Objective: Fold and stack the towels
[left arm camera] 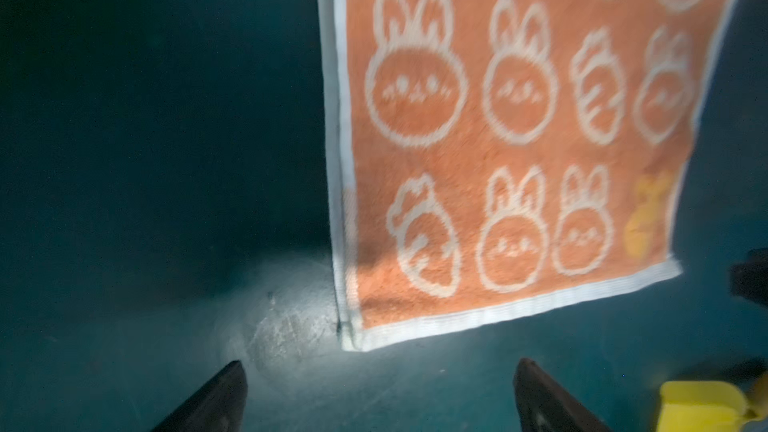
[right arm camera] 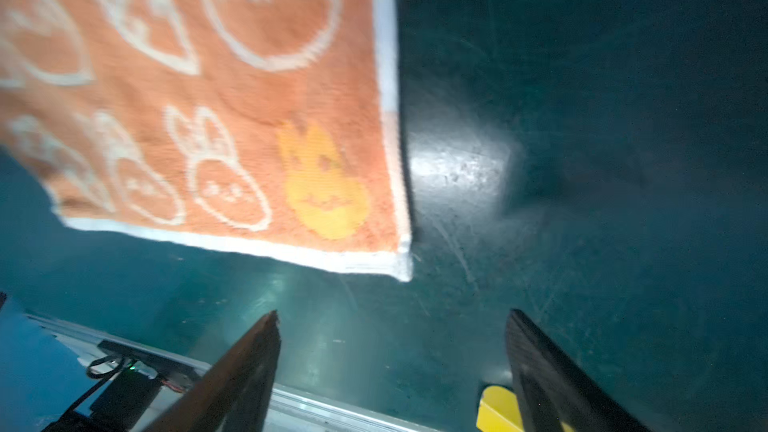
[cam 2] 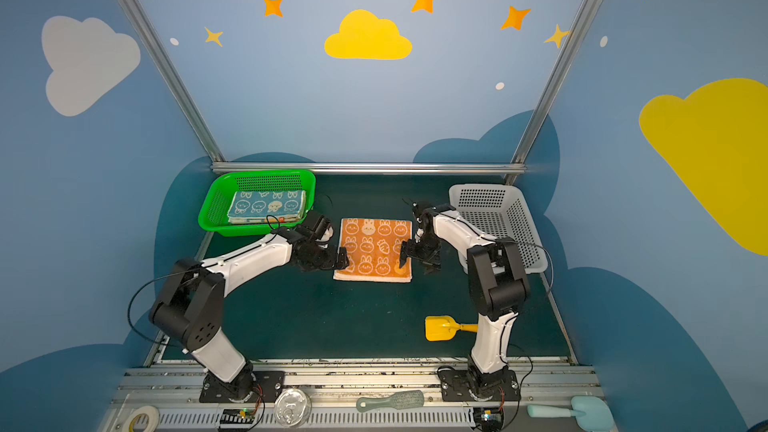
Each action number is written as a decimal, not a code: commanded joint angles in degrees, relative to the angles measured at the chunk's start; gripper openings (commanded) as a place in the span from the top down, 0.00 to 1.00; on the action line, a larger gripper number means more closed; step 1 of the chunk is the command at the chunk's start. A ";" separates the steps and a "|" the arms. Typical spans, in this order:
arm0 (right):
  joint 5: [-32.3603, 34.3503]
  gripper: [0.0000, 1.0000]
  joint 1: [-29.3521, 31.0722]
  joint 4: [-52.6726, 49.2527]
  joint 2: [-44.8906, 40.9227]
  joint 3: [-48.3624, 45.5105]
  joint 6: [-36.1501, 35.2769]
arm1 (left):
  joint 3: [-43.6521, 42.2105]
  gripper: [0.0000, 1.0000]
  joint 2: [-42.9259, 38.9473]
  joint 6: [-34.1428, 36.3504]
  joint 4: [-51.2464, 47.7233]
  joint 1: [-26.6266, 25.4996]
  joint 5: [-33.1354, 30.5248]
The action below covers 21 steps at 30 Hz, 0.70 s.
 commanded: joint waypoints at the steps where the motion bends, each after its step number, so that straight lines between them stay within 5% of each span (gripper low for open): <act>1: -3.15 0.12 -2.43 -1.41 -2.82 5.16 -1.45 | 3.00 0.00 -4.45 0.03 1.99 -0.06 -3.34; 5: -9.45 0.11 -5.13 1.01 1.14 12.56 -0.71 | 6.55 0.00 -1.84 -0.07 11.59 1.55 -0.18; 13: -23.46 0.11 -8.53 11.84 15.09 24.61 7.56 | 26.96 0.00 21.04 -7.11 13.44 4.84 13.62; 21: -25.75 0.11 -8.14 11.71 28.82 37.48 8.74 | 35.44 0.00 32.28 -7.41 13.56 7.05 16.26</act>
